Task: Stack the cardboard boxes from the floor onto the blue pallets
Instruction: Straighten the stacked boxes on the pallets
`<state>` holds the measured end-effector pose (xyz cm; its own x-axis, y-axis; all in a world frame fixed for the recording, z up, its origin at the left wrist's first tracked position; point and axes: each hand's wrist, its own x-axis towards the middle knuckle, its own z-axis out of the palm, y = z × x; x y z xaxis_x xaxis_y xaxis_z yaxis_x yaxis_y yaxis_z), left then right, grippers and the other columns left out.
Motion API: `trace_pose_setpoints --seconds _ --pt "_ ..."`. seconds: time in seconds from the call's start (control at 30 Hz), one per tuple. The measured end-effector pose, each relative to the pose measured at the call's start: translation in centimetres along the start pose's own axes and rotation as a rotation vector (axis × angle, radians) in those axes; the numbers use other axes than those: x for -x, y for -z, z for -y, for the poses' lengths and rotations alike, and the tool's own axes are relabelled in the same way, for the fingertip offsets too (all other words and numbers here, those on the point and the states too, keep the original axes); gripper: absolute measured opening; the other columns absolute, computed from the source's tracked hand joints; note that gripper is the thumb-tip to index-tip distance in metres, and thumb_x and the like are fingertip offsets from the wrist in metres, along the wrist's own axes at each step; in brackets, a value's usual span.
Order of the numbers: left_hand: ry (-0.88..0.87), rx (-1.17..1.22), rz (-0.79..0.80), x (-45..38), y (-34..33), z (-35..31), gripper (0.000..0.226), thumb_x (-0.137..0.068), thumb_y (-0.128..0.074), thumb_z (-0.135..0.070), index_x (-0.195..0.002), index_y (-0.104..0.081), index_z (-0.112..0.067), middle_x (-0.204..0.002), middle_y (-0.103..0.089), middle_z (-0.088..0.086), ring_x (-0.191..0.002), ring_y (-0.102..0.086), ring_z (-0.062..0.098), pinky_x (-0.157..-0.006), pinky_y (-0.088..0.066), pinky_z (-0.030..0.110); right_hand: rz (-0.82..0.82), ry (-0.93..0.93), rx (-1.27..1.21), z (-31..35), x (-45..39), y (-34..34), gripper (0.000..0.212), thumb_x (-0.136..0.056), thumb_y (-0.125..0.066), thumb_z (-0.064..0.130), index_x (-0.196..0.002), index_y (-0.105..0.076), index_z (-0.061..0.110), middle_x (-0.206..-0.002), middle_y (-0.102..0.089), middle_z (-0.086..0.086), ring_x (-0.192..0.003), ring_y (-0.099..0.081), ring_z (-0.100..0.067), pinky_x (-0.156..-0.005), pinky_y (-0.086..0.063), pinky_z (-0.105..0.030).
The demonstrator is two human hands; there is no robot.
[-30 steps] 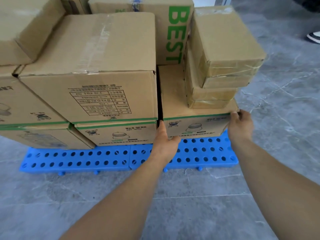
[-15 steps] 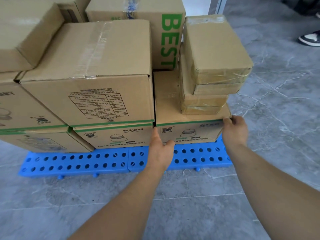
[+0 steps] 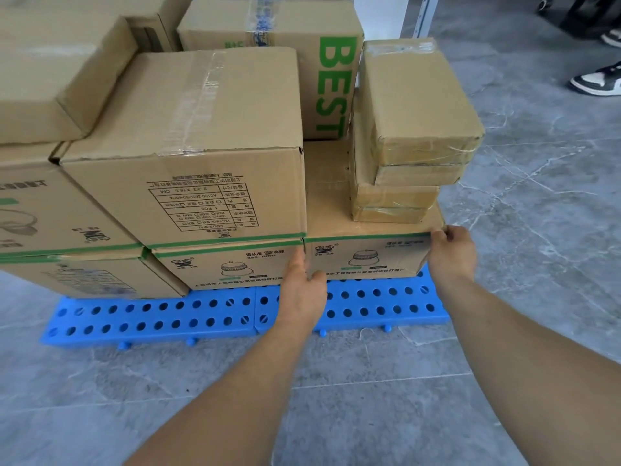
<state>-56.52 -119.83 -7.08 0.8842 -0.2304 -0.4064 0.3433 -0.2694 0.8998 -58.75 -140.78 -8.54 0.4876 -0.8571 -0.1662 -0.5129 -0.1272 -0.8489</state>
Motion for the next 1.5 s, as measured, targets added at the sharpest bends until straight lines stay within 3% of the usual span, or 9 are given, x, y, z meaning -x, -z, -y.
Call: trace_pose_setpoints --seconds 0.37,0.5,0.63,0.7,0.93,1.07,1.23,1.37,1.5 --pt "0.066 -0.086 -0.204 -0.6 6.7 1.4 0.050 -0.095 -0.037 -0.002 -0.143 -0.035 -0.014 -0.147 -0.040 0.001 -0.134 -0.038 0.016 -0.108 -0.026 0.024 0.013 -0.048 0.017 1.1 1.5 -0.4 0.021 -0.093 -0.047 0.027 -0.109 -0.048 0.013 -0.094 -0.057 -0.005 -0.080 -0.054 -0.024 -0.068 -0.040 -0.035" --pt "0.069 -0.181 -0.325 -0.9 10.8 2.4 0.045 -0.095 -0.039 -0.008 -0.140 -0.040 -0.017 -0.141 -0.046 0.000 -0.096 -0.057 0.011 -0.072 -0.044 0.007 -0.064 -0.141 0.078 1.8 2.3 -1.0 0.029 -0.090 -0.049 0.029 -0.110 -0.047 0.007 -0.103 -0.057 -0.012 -0.087 -0.056 -0.032 -0.077 -0.048 -0.041" --pt "0.125 -0.213 -0.344 -0.9 13.8 3.0 0.049 -0.096 -0.037 -0.007 -0.143 -0.033 -0.016 -0.147 -0.037 -0.004 -0.111 -0.056 0.013 -0.089 -0.043 0.016 -0.076 -0.220 0.211 2.5 4.4 -2.6 0.043 -0.091 -0.048 0.031 -0.120 -0.048 -0.001 -0.118 -0.056 -0.020 -0.101 -0.058 -0.038 -0.083 -0.050 -0.045" --pt "0.151 -0.143 -0.345 -0.8 14.7 3.0 0.051 -0.096 -0.036 -0.004 -0.145 -0.029 -0.014 -0.150 -0.033 0.000 -0.121 -0.048 0.014 -0.094 -0.034 0.016 -0.025 -0.232 0.258 2.7 5.7 -3.4 0.038 -0.090 -0.048 0.028 -0.113 -0.053 -0.002 -0.107 -0.059 -0.019 -0.090 -0.060 -0.036 -0.070 -0.048 -0.039" --pt "0.167 -0.065 -0.470 0.1 19.1 3.0 0.068 -0.090 -0.035 -0.002 -0.149 -0.011 -0.025 -0.141 -0.043 0.018 -0.081 -0.060 0.024 -0.061 -0.053 0.035 0.146 -0.193 0.386 5.1 10.8 -7.6 0.028 -0.092 -0.043 0.023 -0.072 -0.049 0.004 -0.061 -0.045 -0.008 -0.054 -0.046 -0.022 -0.047 -0.034 -0.026" --pt "0.182 0.058 -0.501 -0.5 21.2 2.8 0.074 -0.089 -0.032 -0.001 -0.149 0.000 -0.029 -0.151 -0.028 0.018 -0.132 -0.036 0.042 -0.104 -0.038 0.054 0.287 -0.118 0.415 6.3 14.6 -9.9 0.031 -0.091 -0.043 0.021 -0.062 -0.043 0.010 -0.065 -0.056 -0.010 -0.055 -0.052 -0.023 -0.047 -0.036 -0.023" --pt "0.124 0.264 -0.491 -0.7 21.2 2.0 0.073 -0.089 -0.030 0.001 -0.150 -0.002 -0.028 -0.152 -0.026 0.013 -0.137 -0.029 0.036 -0.112 -0.028 0.050 0.527 -0.087 0.182 8.4 19.6 -14.2 0.032 -0.094 -0.046 0.027 -0.071 -0.054 0.005 -0.069 -0.061 -0.012 -0.068 -0.060 -0.027 -0.074 -0.055 -0.043" --pt "0.123 0.583 -0.539 -1.5 21.8 1.0 0.045 -0.095 -0.039 -0.010 -0.139 -0.037 -0.018 -0.109 -0.061 0.010 -0.098 -0.059 0.023 -0.095 -0.046 0.034 0.527 -0.212 -0.022 10.2 21.4 -17.1 0.040 -0.097 -0.045 0.034 -0.070 -0.059 0.006 -0.067 -0.064 -0.011 -0.068 -0.066 -0.027 -0.073 -0.058 -0.039" --pt "0.238 0.702 -0.601 -2.3 23.6 0.9 0.016 -0.091 -0.043 -0.008 -0.078 -0.051 -0.006 -0.071 -0.051 0.007 -0.065 -0.046 0.021 -0.059 -0.044 0.029 0.447 -0.307 -0.180 10.4 21.4 -18.9 0.033 -0.096 -0.046 0.030 -0.074 -0.056 0.007 -0.063 -0.062 -0.010 -0.054 -0.062 -0.021 -0.063 -0.059 -0.035"
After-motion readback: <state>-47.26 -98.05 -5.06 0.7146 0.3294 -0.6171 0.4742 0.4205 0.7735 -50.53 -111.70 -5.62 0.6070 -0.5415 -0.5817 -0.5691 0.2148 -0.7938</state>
